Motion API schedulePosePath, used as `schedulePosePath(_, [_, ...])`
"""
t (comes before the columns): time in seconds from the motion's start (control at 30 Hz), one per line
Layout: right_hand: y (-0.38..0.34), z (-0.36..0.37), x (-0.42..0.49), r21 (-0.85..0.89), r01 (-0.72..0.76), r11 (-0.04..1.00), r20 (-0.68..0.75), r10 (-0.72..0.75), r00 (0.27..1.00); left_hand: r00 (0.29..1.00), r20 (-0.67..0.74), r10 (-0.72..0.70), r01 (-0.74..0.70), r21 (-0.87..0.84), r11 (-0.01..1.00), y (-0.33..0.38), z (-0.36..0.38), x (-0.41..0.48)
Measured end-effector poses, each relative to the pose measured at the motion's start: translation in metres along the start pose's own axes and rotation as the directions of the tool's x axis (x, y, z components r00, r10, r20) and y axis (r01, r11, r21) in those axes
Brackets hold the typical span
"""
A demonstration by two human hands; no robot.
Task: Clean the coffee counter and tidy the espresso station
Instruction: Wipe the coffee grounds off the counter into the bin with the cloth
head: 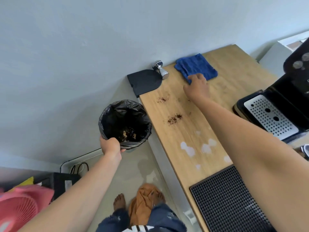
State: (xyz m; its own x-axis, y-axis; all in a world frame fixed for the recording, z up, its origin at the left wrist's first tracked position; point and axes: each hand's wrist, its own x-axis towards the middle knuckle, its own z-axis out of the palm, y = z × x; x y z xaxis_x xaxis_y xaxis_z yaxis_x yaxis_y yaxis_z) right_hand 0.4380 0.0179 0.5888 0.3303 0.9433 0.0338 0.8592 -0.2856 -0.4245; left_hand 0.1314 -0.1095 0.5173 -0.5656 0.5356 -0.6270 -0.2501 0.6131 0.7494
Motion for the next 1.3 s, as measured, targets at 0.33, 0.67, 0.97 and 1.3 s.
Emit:
schedulePosePath(0.33, [0.033, 0.015, 0.08, -0.096, 0.032, 0.995, 0.092, -0.023, 0.995, 0.995, -0.102, 0.002, 0.0, 0.026, 1.0, -0.008, 0.013, 0.003])
schedulePosePath(0.67, [0.033, 0.014, 0.132, -0.083, -0.063, 0.995, 0.066, 0.069, 0.995, 0.994, -0.105, 0.011, -0.007, 0.036, 0.999, -0.004, 0.021, 0.016])
schedulePosePath(0.97, [0.04, 0.017, 0.128, -0.102, -0.053, 0.993, 0.203, 0.073, 0.977, 0.996, -0.091, 0.005, -0.003, 0.018, 1.0, -0.004, 0.023, 0.023])
schedulePosePath(1.3, [0.044, 0.006, 0.132, -0.191, 0.009, 0.982, 0.152, 0.021, 0.988, 0.994, -0.105, 0.014, -0.014, 0.005, 1.0, 0.001, 0.024, 0.013])
